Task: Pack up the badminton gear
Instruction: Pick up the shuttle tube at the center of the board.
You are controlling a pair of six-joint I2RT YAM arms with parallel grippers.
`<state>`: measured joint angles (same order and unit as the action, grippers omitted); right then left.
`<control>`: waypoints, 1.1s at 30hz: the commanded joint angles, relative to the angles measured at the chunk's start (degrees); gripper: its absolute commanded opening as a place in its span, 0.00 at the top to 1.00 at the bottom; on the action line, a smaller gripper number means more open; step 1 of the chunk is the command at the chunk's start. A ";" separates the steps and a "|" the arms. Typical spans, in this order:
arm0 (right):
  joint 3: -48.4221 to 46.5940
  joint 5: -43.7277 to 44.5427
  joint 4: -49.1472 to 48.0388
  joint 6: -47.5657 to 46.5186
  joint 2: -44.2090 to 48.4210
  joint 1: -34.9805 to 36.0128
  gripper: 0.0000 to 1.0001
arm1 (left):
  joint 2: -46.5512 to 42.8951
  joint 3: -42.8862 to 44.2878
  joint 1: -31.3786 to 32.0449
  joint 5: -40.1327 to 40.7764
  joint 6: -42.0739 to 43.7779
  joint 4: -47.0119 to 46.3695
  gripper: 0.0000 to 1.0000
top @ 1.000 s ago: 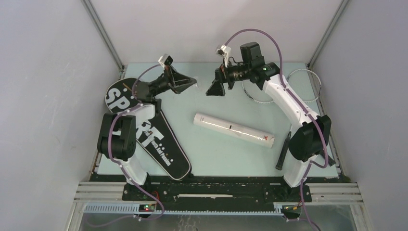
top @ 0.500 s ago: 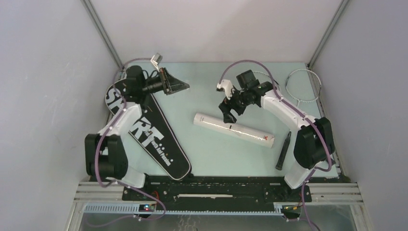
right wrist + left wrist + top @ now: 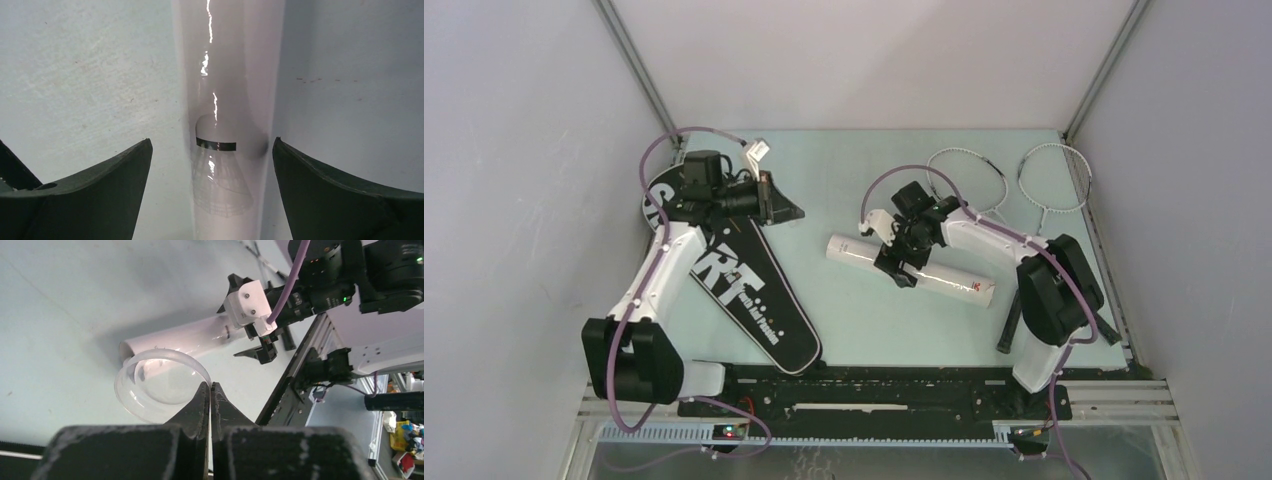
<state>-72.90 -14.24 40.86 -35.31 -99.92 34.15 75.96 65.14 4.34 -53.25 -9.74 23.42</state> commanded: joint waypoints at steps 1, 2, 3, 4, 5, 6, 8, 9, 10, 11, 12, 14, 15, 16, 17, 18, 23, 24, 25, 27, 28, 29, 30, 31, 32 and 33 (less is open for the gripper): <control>1.22 2.84 -2.45 -1.88 -1.16 1.20 0.02 | -1.34 -3.07 0.15 1.97 7.45 3.90 1.00; 1.65 3.22 -3.05 -1.79 -1.48 1.33 0.03 | -1.22 -3.62 0.14 1.74 7.74 3.65 1.00; 1.95 3.54 -3.47 -1.77 -1.81 1.42 0.03 | -1.05 -3.99 0.17 1.41 8.02 3.45 1.00; 2.19 3.74 -4.00 -1.70 -2.15 1.51 0.04 | -0.76 -4.24 0.19 0.97 8.36 3.40 1.00; 2.43 3.84 -4.40 -1.70 -2.31 1.59 0.05 | -0.40 -4.50 0.19 0.36 8.72 3.39 1.00; 2.76 4.05 -4.93 -1.77 -2.61 1.69 0.06 | -0.12 -4.70 0.19 -0.29 9.10 3.42 1.00; 3.53 5.33 -6.32 -1.90 -3.05 2.00 0.08 | 0.65 -5.02 0.15 -1.73 9.62 3.43 1.00; 4.04 6.05 -7.12 -2.14 -3.20 2.25 0.09 | 0.99 -5.15 0.14 -2.53 9.65 3.58 1.00; 4.39 6.55 -7.76 -2.33 -3.37 2.38 0.11 | 1.35 -5.13 0.14 -2.82 11.18 3.88 1.00; 4.74 6.79 -8.34 -2.46 -3.35 2.47 0.13 | 1.57 -5.17 0.14 -3.09 12.80 4.37 1.00; 5.09 6.85 -9.08 -2.55 -3.21 2.42 0.15 | 1.83 -5.31 0.19 -3.46 14.10 4.78 1.00; 5.82 7.06 -10.54 -2.88 -2.58 2.47 0.22 | 1.76 -5.80 0.14 -3.45 16.05 5.12 1.00; 6.14 7.19 -10.99 -3.04 -2.00 2.57 0.27 | 1.59 -6.16 0.17 -3.62 16.71 5.19 1.00; 6.43 7.16 -11.46 -3.16 -1.47 2.59 0.32 | 1.49 -6.43 0.15 -3.91 17.18 5.25 1.00; 6.80 6.97 -11.91 -3.38 -0.60 2.59 0.38 | 1.39 -6.55 0.14 -4.53 17.60 5.45 1.00; 7.31 6.64 -12.38 -3.63 0.40 2.59 0.42 | 1.34 -6.54 0.14 -5.10 18.07 5.82 1.00; 11.07 3.66 -15.58 -6.02 8.70 2.09 0.54 | 1.07 -5.27 -0.06 -9.95 23.40 10.98 1.00; 12.05 2.93 -16.23 -6.85 11.03 1.99 0.56 | 1.23 -4.52 -0.16 -11.65 25.27 13.96 1.00; 13.01 2.24 -16.70 -7.69 13.16 1.90 0.57 | 1.55 -3.51 -0.31 -13.24 27.81 16.95 1.00; 14.47 0.85 -17.16 -8.90 17.25 1.81 0.60 | 2.60 -0.99 -0.54 -18.11 33.44 24.15 1.00; 14.88 0.12 -17.27 -9.24 18.91 1.76 0.61 | 3.37 0.61 -0.56 -19.78 36.99 28.55 1.00; 14.98 -0.65 -17.12 -9.33 20.47 1.71 0.62 | 4.27 2.27 -0.56 -21.14 41.41 33.67 1.00; 14.98 -1.37 -16.79 -9.40 21.69 1.71 0.62 | 5.22 3.78 -0.52 -22.05 45.53 38.27 1.00; 14.98 -1.82 -16.57 -9.42 22.72 1.83 0.62 | 6.19 5.48 -0.51 -22.58 50.40 42.48 1.00; 14.98 -2.18 -16.12 -9.49 23.94 1.99 0.62 | 7.22 7.00 -0.54 -22.80 54.44 46.84 1.00; 14.98 -2.41 -15.80 -9.51 24.70 2.20 0.62 | 8.37 8.66 -0.56 -23.14 58.15 50.80 1.00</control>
<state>-57.43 -13.10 27.27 -42.81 -79.64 35.99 81.47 65.73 4.12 -69.49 28.25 53.95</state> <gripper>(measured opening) 0.575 0.004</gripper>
